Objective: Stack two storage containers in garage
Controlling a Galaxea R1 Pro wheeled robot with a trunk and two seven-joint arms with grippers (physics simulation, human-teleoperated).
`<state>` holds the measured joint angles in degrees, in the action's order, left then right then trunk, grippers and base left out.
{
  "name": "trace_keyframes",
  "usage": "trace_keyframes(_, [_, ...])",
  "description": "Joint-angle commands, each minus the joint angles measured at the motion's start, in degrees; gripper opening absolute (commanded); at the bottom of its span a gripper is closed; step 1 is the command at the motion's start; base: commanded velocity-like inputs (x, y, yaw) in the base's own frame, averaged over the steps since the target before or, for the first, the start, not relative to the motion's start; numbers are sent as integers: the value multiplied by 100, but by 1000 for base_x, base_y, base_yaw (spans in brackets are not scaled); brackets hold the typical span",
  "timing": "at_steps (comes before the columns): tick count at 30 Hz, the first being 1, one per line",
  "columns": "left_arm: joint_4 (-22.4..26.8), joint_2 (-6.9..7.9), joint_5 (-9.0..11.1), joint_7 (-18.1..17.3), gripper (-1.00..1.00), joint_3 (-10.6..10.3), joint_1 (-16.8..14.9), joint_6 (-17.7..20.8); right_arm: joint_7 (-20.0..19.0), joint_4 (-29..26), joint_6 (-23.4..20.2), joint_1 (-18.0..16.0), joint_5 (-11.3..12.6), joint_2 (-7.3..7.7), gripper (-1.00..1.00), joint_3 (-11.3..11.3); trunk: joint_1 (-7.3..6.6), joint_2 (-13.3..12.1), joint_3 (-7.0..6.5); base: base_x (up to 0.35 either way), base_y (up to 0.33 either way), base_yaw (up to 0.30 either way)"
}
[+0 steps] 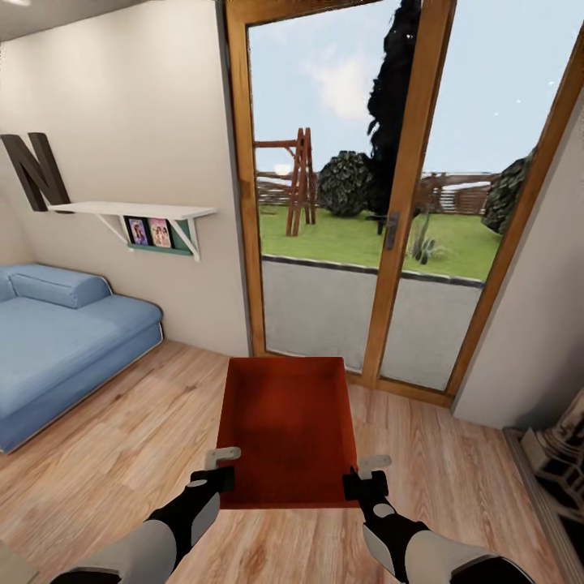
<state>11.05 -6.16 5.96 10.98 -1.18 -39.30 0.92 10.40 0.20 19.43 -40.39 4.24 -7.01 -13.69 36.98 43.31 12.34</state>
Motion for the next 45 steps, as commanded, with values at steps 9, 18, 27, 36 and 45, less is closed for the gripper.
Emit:
trace_keyframes(9, [-8,79,46,110,-100,21,1,13,21,-11,131,-9,30,-2,-100,206,1,6,-73,0,0,0])
trace_keyframes(18, [-8,81,45,111,-100,21,1,13,20,-11,131,-10,29,-2,-100,205,1,6,-154,0,0,0])
trace_keyframes(27, [-10,79,44,112,-100,21,1,13,21,-11,131,-10,32,-2,-100,205,1,6,-235,0,0,0])
trace_keyframes(36, [-7,79,46,111,-100,21,1,13,20,-11,131,-10,32,-2,-100,208,1,6,-316,0,0,0])
trace_keyframes(45, [-6,81,45,111,-100,21,1,13,22,-11,131,-11,33,-2,-100,204,1,6,-397,0,0,0])
